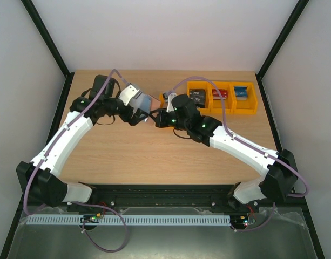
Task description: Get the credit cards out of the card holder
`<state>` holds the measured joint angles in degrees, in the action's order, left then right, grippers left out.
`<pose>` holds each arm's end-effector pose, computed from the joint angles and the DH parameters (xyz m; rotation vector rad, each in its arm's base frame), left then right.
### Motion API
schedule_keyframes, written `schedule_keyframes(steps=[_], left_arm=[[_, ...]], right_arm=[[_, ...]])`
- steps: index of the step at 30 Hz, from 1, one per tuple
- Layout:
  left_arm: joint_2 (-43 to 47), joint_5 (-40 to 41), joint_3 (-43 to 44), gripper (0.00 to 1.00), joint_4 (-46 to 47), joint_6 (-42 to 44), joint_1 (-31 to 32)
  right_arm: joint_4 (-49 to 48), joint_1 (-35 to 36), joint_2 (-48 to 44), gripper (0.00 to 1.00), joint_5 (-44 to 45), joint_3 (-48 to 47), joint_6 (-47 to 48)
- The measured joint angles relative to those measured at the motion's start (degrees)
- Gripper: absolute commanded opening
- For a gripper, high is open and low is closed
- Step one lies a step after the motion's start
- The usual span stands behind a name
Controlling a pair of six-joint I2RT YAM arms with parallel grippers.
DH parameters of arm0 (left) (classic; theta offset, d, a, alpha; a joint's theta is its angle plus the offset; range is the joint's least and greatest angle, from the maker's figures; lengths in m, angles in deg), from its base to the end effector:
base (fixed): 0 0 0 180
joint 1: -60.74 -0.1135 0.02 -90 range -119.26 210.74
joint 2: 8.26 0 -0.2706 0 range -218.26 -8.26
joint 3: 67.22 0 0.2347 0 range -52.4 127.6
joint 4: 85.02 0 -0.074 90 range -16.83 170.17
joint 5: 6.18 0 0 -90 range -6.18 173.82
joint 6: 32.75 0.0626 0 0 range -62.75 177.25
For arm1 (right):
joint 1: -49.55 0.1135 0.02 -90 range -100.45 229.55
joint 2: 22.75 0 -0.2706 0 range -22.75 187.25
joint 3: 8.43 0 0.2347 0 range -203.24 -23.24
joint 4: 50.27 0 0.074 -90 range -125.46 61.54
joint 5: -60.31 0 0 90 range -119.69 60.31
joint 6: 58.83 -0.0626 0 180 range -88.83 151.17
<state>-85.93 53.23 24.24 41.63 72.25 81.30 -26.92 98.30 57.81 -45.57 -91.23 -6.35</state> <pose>0.2592 -0.1312 0.3524 0.9453 2.0163 -0.6537 0.2082 0.2634 0.3413 -0.4122 2.1051 1.2187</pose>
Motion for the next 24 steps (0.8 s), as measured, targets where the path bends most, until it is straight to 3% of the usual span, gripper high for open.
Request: schedule_keyframes(steps=[7,15,19,24], left_arm=[[0.04,4.13,-1.18,0.99,1.55,0.68,-5.77],[2.64,3.52,-3.19,0.99,0.87,3.5,-14.19],[4.87,2.36,-4.87,0.99,0.61,4.31,-19.21],[5.7,1.2,-6.6,0.99,0.37,4.66,-24.13]], right_arm=[[0.22,-2.14,-2.99,0.02,-5.2,2.01,0.07],[2.23,-6.69,-7.06,0.02,-8.72,5.88,1.92],[0.2,-5.86,-2.95,0.02,-13.97,8.66,0.66],[-3.72,0.55,9.97,0.02,-20.2,5.14,-1.66]])
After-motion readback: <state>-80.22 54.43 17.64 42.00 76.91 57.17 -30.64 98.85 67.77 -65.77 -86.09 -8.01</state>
